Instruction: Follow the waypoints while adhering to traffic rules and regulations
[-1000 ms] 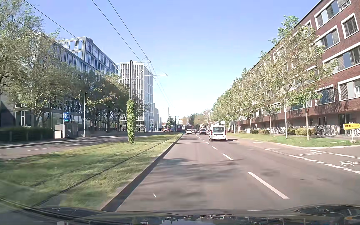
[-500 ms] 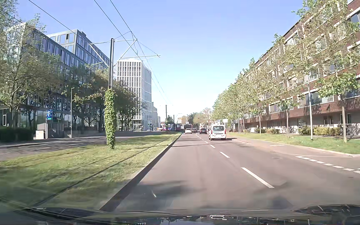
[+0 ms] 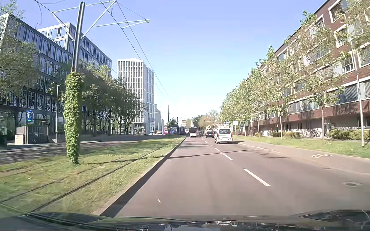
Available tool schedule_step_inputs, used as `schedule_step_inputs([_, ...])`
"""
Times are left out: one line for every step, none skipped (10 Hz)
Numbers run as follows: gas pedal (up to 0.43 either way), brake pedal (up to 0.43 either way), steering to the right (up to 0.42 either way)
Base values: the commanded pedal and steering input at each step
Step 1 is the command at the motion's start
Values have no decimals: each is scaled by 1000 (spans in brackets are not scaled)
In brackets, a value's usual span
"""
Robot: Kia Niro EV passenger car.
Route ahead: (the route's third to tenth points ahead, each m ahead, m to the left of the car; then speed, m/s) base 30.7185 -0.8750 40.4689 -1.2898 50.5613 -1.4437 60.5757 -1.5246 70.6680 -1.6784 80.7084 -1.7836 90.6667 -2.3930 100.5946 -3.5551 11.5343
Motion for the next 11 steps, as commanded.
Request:
schedule_step_inputs([118, 0, 0])
schedule_step_inputs([118, 0, 0])
schedule_step_inputs([118, 0, 0])
schedule_step_inputs([118, 0, 0])
schedule_step_inputs([118, 0, 0])
schedule_step_inputs([118, 0, 0])
schedule_step_inputs([118, 0, 0])
schedule_step_inputs([118, 0, 0])
schedule_step_inputs([118, 0, 0])
schedule_step_inputs([118, 0, 0])
schedule_step_inputs([118, 0, 0])
